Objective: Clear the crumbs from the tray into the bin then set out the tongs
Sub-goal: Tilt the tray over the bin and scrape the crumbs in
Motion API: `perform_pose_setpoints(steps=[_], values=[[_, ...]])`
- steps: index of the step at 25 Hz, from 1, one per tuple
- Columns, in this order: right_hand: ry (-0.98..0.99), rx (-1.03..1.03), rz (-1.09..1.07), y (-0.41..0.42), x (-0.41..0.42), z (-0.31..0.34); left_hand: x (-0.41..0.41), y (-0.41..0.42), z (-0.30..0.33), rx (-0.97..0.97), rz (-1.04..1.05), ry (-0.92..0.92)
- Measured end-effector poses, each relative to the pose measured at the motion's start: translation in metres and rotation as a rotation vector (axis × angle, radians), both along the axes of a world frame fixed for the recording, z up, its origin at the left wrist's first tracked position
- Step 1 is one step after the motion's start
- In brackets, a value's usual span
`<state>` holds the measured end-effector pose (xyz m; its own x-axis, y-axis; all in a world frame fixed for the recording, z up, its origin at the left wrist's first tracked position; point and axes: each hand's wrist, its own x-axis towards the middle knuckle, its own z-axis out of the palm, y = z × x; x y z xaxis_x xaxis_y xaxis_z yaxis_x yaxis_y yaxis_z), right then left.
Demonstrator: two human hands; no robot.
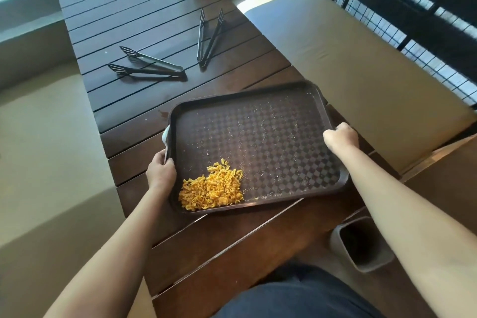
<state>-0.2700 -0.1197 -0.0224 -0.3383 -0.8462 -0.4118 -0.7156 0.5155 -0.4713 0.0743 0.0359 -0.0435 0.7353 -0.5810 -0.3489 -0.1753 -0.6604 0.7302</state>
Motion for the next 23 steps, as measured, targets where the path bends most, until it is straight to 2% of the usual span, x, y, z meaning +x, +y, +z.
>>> perform_pose_setpoints(steps=[6,10,15,19,23], values=[[-0.079,0.027,-0.027,0.037,-0.004,0.015,0.026,-0.022,0.001,-0.01,-0.08,0.074],[-0.126,0.015,-0.085,0.064,-0.014,0.023,0.032,-0.047,0.013,-0.027,-0.189,0.043],[-0.135,-0.072,-0.23,0.099,-0.028,0.032,0.021,-0.066,0.026,-0.005,-0.337,-0.003],[-0.17,-0.153,-0.383,0.119,-0.053,0.026,0.001,-0.082,0.027,-0.015,-0.43,0.058],[-0.232,-0.201,-0.526,0.14,-0.082,0.021,-0.035,-0.089,0.031,-0.049,-0.427,-0.013]])
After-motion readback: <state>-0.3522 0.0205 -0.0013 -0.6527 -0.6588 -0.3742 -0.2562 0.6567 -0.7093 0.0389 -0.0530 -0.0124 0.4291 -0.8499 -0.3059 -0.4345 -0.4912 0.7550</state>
